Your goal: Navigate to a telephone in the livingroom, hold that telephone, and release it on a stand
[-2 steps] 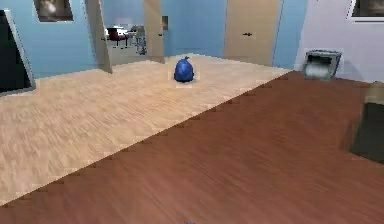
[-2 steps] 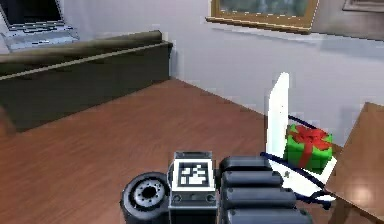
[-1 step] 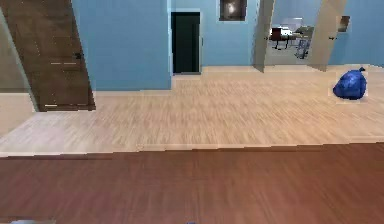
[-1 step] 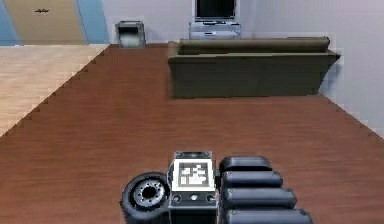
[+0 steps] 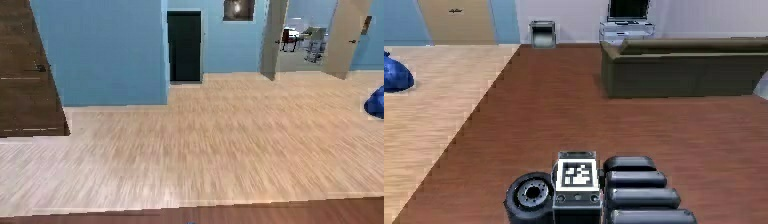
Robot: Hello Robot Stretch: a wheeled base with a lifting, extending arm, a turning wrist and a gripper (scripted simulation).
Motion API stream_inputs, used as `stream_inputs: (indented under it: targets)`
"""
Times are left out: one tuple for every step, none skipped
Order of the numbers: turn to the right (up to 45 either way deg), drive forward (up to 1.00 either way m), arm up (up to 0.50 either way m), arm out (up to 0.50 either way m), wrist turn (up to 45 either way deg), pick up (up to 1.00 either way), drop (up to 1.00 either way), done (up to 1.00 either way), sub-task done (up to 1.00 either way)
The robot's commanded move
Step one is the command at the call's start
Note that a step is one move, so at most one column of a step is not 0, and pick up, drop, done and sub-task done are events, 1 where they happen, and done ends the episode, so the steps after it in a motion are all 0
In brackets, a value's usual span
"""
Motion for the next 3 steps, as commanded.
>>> stream_inputs:
  targets:
    - [-45.0,0.0,0.0,0.0,0.0,0.0,0.0,0.0,0.0]
    - [-24.0,0.0,0.0,0.0,0.0,0.0,0.0,0.0,0.0]
    - [0.0,0.9,0.0,0.0,0.0,0.0,0.0,0.0,0.0]
